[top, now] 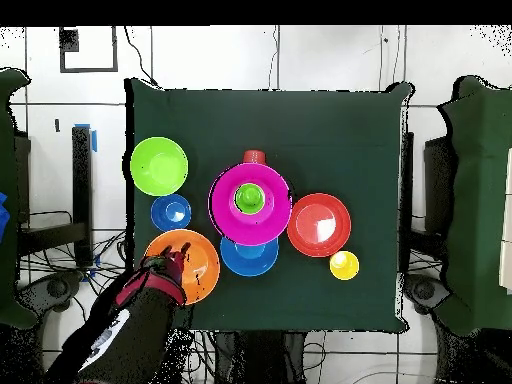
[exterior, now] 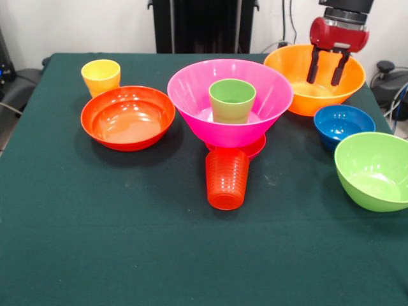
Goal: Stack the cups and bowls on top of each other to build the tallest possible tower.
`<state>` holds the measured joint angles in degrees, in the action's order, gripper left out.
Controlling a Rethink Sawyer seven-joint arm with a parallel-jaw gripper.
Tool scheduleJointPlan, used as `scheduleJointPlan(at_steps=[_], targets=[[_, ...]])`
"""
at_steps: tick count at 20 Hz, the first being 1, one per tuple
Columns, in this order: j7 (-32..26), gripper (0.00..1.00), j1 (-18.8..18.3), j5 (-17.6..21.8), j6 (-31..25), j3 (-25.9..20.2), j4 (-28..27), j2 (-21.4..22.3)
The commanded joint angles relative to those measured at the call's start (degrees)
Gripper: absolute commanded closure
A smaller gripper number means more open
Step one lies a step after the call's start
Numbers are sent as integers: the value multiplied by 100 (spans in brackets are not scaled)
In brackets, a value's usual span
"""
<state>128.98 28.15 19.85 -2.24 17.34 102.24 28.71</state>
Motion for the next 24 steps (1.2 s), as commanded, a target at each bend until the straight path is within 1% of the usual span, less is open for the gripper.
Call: scheduleJointPlan(at_steps=[1, 18, 21, 24], targets=[[613, 0, -58, -217, 407, -230, -508, -236], [456, 0, -223, -155, 206, -488, -634, -469], [455, 0, -224, -150, 229, -490, -655, -506], [507, 0, -130, -183, 313, -386, -699, -573]])
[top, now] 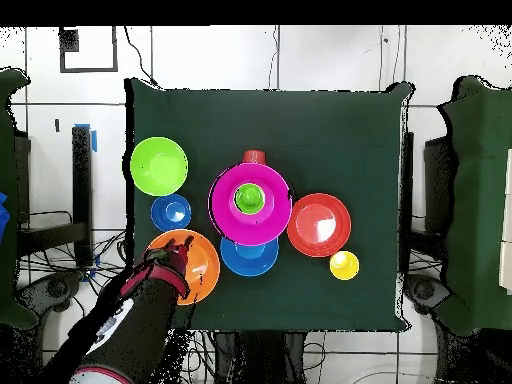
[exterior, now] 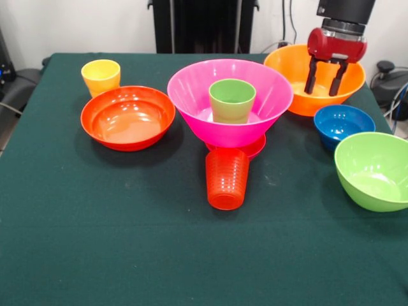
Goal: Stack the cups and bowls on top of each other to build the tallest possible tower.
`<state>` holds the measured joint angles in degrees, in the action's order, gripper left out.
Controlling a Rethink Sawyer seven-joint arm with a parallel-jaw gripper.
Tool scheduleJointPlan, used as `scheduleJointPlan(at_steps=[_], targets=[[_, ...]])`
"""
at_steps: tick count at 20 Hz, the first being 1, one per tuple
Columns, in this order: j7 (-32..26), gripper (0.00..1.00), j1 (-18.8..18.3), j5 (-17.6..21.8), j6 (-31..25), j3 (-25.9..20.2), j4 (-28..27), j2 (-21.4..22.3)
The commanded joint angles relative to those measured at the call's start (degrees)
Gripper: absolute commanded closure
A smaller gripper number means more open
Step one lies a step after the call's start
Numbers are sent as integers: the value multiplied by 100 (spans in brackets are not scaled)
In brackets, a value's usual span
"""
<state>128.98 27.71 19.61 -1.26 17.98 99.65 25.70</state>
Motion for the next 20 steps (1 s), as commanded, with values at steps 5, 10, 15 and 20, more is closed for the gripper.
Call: scheduleJointPlan(at_steps=[5, 10, 15, 20], targets=[[610, 0, 98, -299, 163, -288, -543, -362], [715, 0, 186, -462, 187, -231, -521, -402], [763, 0, 349, -650, 1, -126, -524, -426], [669, 0, 315, -726, -4, -183, -507, -422]])
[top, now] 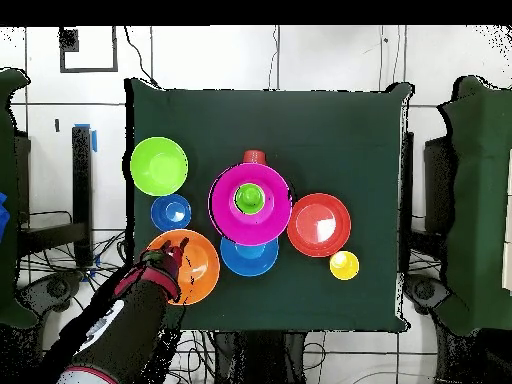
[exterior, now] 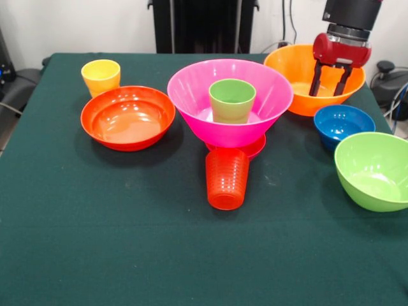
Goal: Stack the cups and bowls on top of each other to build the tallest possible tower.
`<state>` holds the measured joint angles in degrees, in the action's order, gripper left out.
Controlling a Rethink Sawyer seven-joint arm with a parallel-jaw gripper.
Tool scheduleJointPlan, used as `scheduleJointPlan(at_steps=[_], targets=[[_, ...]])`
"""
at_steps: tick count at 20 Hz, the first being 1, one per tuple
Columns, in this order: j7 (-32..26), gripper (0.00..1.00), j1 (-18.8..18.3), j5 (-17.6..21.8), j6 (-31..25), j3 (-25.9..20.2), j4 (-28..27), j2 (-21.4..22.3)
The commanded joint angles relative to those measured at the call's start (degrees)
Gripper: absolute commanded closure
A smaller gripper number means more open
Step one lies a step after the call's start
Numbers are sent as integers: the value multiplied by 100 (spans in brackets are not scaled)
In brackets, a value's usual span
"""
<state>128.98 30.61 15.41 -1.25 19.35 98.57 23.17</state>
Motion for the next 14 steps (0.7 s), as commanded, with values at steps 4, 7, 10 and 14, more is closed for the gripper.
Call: scheduleJointPlan(at_steps=[4, 7, 10, 14], targets=[[665, 0, 3, -334, 88, -346, -353, -194], [660, 0, 33, -358, 78, -306, -316, -207], [541, 0, 29, -337, -242, -295, -266, -112], [384, 0, -63, -273, -547, -366, -207, 53]])
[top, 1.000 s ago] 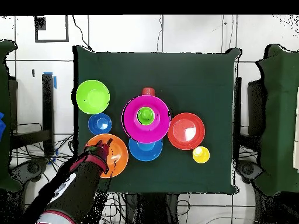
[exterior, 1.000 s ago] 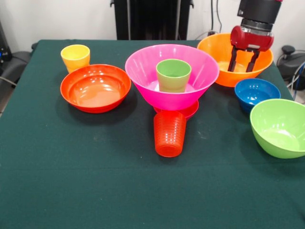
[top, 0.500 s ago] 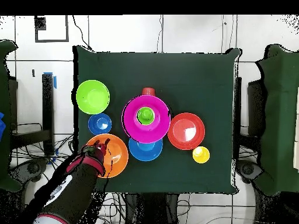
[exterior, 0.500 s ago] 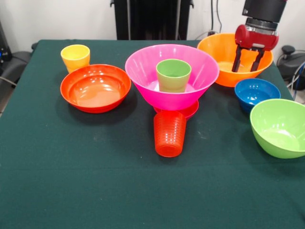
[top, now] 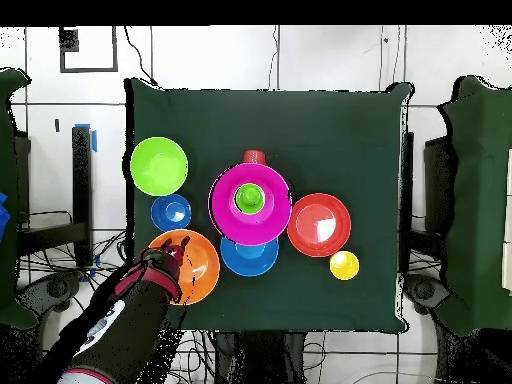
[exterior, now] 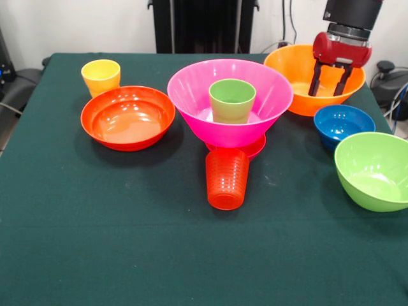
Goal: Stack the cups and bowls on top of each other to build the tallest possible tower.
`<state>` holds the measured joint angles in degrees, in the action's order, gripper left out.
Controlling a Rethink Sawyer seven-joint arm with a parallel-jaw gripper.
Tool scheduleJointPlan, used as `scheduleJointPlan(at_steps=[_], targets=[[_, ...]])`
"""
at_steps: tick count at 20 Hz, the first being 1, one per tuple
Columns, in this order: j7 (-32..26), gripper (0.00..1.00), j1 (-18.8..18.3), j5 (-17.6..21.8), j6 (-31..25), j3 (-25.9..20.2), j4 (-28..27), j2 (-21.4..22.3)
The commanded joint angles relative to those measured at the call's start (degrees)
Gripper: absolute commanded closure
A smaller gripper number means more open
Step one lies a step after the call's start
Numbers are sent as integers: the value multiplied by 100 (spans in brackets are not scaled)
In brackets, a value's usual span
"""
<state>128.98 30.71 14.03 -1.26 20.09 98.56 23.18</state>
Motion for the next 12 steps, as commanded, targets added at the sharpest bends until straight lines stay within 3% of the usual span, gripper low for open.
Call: scheduleJointPlan(at_steps=[1, 12], targets=[[331, 0, -127, -100, -586, -492, -180, 107], [-332, 0, -874, 281, -1191, -1269, 175, 780]])
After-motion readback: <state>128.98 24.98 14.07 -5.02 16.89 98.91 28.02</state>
